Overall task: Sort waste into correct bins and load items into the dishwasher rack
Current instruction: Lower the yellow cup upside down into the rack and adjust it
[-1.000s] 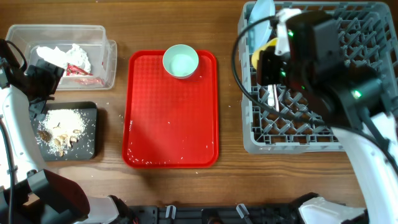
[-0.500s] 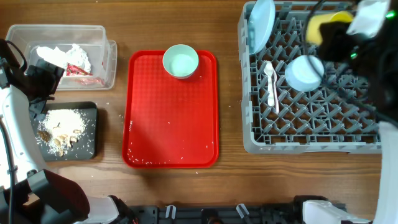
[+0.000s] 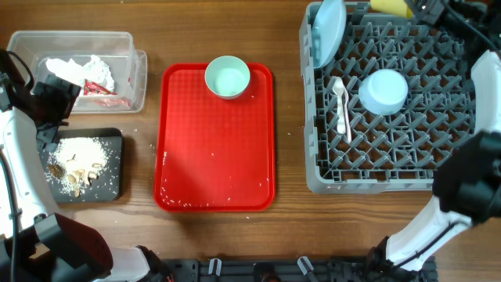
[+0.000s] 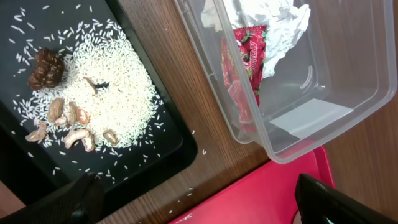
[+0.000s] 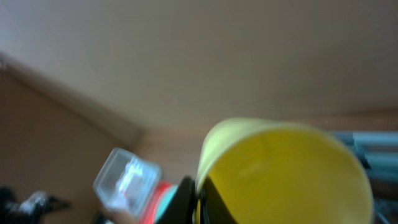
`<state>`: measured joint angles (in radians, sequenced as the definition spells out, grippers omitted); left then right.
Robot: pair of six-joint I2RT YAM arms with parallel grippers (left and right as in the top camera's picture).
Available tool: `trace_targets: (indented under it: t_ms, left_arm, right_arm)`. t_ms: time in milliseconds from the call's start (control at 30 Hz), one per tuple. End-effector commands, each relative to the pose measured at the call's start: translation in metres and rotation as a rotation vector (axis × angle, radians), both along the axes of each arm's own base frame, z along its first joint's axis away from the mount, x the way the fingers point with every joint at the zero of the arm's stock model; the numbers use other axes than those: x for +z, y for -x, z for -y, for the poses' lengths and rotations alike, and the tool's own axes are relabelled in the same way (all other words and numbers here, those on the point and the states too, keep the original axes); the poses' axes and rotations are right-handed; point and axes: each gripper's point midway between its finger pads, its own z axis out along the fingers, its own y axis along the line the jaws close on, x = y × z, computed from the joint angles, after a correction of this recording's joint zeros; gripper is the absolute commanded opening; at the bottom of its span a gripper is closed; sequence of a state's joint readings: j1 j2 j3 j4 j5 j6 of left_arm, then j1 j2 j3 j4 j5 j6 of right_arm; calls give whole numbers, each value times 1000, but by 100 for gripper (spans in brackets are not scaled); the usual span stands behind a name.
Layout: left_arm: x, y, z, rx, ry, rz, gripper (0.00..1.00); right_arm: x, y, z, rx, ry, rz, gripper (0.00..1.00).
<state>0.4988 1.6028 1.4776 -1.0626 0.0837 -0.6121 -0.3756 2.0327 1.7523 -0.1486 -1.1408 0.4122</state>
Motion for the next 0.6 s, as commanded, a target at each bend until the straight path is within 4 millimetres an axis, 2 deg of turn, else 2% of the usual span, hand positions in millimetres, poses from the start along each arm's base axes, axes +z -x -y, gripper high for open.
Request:
trace_targets:
  t_ms: [0, 100, 167, 267, 400, 567]
  left_arm:
    - [3, -1, -3, 7, -3, 9, 100]
    - [3, -2, -3, 7, -3, 9, 100]
    - [3, -1, -3, 7, -3, 9, 100]
    - [3, -2, -3, 7, -3, 9, 100]
    - [3, -2, -3, 7, -3, 9, 100]
    - [3, -2, -3, 7, -3, 9, 100]
  right_arm:
    - [-33, -6, 9, 87, -304, -225, 4]
    - [-61, -18, 15, 68, -375, -300, 4]
    - [-75, -21, 10, 74, -402, -345, 4]
    - [-83, -22, -1, 99, -405, -361, 4]
    - [-87, -24, -3, 94, -401, -363, 4]
    - [-102, -31, -27, 73, -392, -402, 4]
